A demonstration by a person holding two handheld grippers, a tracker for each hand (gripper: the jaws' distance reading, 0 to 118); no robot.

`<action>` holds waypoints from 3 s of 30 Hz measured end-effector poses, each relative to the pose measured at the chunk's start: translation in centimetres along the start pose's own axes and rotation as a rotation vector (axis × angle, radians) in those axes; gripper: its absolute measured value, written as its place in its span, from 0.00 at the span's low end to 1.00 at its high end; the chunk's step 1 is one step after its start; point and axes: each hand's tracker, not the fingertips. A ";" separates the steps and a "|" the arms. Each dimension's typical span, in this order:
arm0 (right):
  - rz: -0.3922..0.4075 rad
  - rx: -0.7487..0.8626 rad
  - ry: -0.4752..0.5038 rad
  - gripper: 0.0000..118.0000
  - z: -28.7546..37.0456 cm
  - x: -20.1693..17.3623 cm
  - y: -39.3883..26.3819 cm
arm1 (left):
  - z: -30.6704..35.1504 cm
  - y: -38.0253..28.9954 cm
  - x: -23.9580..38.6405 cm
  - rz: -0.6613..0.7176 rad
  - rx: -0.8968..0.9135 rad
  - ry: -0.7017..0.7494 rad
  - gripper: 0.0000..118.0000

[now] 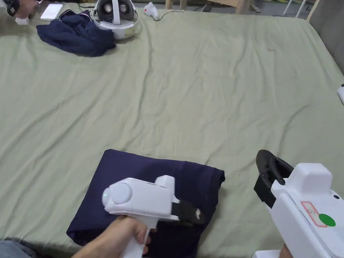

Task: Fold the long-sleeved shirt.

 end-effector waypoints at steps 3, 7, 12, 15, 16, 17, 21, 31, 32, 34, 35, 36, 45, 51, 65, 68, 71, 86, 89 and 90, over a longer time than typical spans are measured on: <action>-0.003 -0.004 0.000 0.00 0.0 0.1 0.0 | -2.1 0.0 1.7 0.026 -0.033 -0.091 0.03; -0.021 -0.001 0.014 0.00 0.2 0.1 0.7 | 2.8 -0.4 4.5 -0.096 0.088 -0.110 0.03; -0.132 -0.059 0.198 0.00 -1.7 -1.4 0.9 | 17.3 -1.0 2.4 -0.076 0.402 -0.012 0.03; -0.258 -0.305 0.437 0.00 -5.8 -3.8 -1.5 | 23.9 -0.9 -1.7 -0.028 0.492 0.097 0.03; -0.319 -0.403 0.487 0.00 -7.7 -4.8 -3.3 | 25.3 -0.8 -3.1 0.007 0.499 0.142 0.03; -0.346 -0.482 0.505 0.00 -9.2 -5.6 -4.9 | 26.1 -1.2 -2.5 0.029 0.506 0.163 0.03; -0.371 -0.766 0.495 0.00 -13.3 -6.9 -11.4 | 27.6 -0.6 -6.3 0.093 0.468 0.108 0.10; -0.410 -0.687 0.485 0.00 -12.3 -4.9 -10.0 | 20.2 1.5 -18.1 0.239 0.196 0.004 0.95; -0.401 -0.680 0.477 0.00 -12.1 -4.9 -10.0 | 20.6 1.0 -17.7 0.211 0.207 -0.032 0.93; -0.376 -0.655 0.468 0.00 -11.6 -5.0 -9.8 | 20.3 2.4 -17.4 0.253 0.233 -0.207 0.66; -0.362 -0.645 0.455 0.00 -11.4 -5.1 -9.5 | 19.4 2.3 -17.2 0.296 0.212 -0.189 0.30; -0.344 -0.635 0.449 0.00 -11.2 -5.3 -9.2 | 18.1 2.2 -17.0 0.272 0.199 -0.115 0.15; -0.001 -0.334 0.468 0.00 -7.4 -10.8 -2.6 | 24.9 2.2 -17.9 0.188 0.275 -0.066 0.13; 0.249 -0.278 0.510 0.00 -10.0 -21.3 -0.9 | 36.3 2.6 -19.9 0.210 0.401 0.110 0.13; 0.376 -0.250 0.756 0.00 -19.1 -43.1 -0.2 | 58.0 3.0 -32.1 0.367 0.557 0.486 0.13; 0.367 -0.275 0.767 0.00 -19.7 -43.7 -0.6 | 57.4 1.9 -33.6 0.415 0.546 0.486 0.50; 0.327 -0.282 0.784 0.00 -19.2 -42.1 0.1 | 56.2 0.0 -28.1 0.321 0.624 0.666 0.89; 0.210 0.036 0.269 0.00 -9.2 -15.4 9.2 | 31.7 1.5 4.6 -0.296 1.128 0.990 0.93; 0.195 0.107 0.116 0.00 -7.4 -10.5 11.4 | 25.3 3.2 9.7 -0.388 1.182 0.977 0.94; 0.201 0.139 0.049 0.00 -6.9 -9.2 12.1 | 23.4 4.0 11.3 -0.429 1.164 1.050 0.94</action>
